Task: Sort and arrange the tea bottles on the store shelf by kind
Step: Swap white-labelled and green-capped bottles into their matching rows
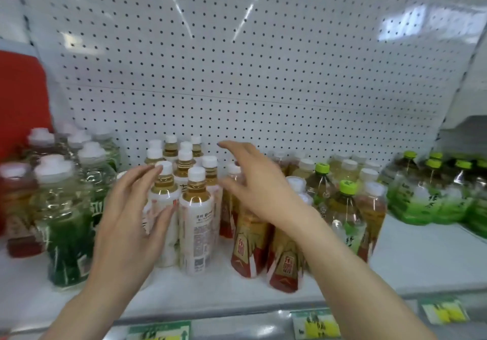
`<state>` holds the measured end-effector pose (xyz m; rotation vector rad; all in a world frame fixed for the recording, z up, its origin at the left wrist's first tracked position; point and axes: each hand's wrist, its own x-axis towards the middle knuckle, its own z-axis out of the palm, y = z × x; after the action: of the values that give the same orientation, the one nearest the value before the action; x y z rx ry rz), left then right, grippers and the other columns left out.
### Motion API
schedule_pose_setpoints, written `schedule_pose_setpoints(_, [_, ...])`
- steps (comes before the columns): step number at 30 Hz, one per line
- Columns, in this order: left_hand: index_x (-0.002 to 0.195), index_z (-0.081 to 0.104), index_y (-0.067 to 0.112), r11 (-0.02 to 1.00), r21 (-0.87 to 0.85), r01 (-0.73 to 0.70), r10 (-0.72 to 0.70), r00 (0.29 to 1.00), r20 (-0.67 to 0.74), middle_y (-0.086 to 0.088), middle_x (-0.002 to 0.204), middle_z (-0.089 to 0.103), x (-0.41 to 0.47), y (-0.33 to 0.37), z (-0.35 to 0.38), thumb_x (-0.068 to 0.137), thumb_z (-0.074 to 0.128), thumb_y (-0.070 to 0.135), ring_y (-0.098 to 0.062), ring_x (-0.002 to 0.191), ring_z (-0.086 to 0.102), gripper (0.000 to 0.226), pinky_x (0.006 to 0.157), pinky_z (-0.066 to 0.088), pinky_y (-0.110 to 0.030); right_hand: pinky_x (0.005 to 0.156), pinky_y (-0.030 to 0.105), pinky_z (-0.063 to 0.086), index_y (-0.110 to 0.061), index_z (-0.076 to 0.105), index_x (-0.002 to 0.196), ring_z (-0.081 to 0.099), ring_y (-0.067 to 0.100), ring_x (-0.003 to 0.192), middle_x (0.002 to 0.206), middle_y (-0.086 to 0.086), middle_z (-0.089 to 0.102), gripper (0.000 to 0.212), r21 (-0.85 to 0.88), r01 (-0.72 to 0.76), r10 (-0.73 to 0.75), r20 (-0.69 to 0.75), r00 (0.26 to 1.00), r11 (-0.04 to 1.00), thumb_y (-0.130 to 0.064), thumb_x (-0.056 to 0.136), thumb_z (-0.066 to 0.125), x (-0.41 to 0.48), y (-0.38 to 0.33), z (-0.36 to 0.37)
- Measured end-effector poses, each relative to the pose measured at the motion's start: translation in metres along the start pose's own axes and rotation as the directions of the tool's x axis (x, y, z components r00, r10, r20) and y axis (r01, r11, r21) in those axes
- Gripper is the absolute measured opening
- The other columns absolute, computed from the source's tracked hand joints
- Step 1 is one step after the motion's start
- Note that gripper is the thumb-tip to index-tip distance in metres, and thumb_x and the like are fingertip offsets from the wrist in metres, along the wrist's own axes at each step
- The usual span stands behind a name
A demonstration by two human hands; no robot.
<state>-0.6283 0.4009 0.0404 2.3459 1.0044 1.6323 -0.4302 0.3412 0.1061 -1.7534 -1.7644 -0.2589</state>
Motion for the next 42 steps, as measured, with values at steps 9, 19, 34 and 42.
schedule_pose_setpoints(9, [0.137,0.052,0.031,0.983,-0.052,-0.177,0.184,0.937,0.297,0.015,0.136,0.045,0.08,0.062,0.094,0.092,0.058,0.036,0.008,0.117,0.034,0.046,0.094,0.018,-0.002,0.083,0.028,0.05,-0.029,0.066,0.119,0.065,0.013,0.098,0.109,-0.005,0.068,0.027,-0.222,-0.296,0.331,0.142,0.933,0.929,-0.027,0.093,0.067,0.028,0.16,-0.117])
schedule_pose_setpoints(19, [0.123,0.062,0.038,0.989,-0.146,0.008,0.073,0.837,0.542,0.026,0.118,0.061,0.096,0.09,0.14,0.084,0.047,0.065,0.009,0.109,0.055,0.05,0.098,0.049,-0.031,0.094,0.035,0.049,-0.018,0.06,0.134,0.06,0.025,0.114,0.13,0.007,0.062,0.045,-0.384,-0.224,0.414,0.537,0.735,0.896,-0.036,0.093,0.063,0.088,0.231,-0.074])
schedule_pose_setpoints(34, [0.124,0.062,0.035,0.993,-0.011,-0.117,0.104,0.834,0.542,0.017,0.12,0.064,0.097,0.1,0.146,0.086,0.061,0.046,-0.006,0.103,0.06,0.04,0.088,0.049,-0.032,0.088,0.052,0.055,-0.021,0.066,0.117,0.068,0.026,0.094,0.105,0.001,0.071,0.034,0.203,-0.335,0.384,-0.31,0.87,0.92,-0.041,0.09,0.062,0.015,0.236,-0.195])
schedule_pose_setpoints(42, [0.12,0.064,0.034,0.973,-0.147,-0.18,0.231,0.824,0.517,0.016,0.114,0.066,0.091,0.178,0.179,0.083,0.061,0.056,-0.003,0.102,0.063,0.043,0.094,0.05,-0.033,0.065,0.016,0.039,-0.018,0.062,0.127,0.058,0.012,0.092,0.107,-0.003,0.063,0.034,0.095,-0.344,0.346,-0.474,0.809,0.934,-0.036,0.098,0.056,-0.062,0.265,-0.24])
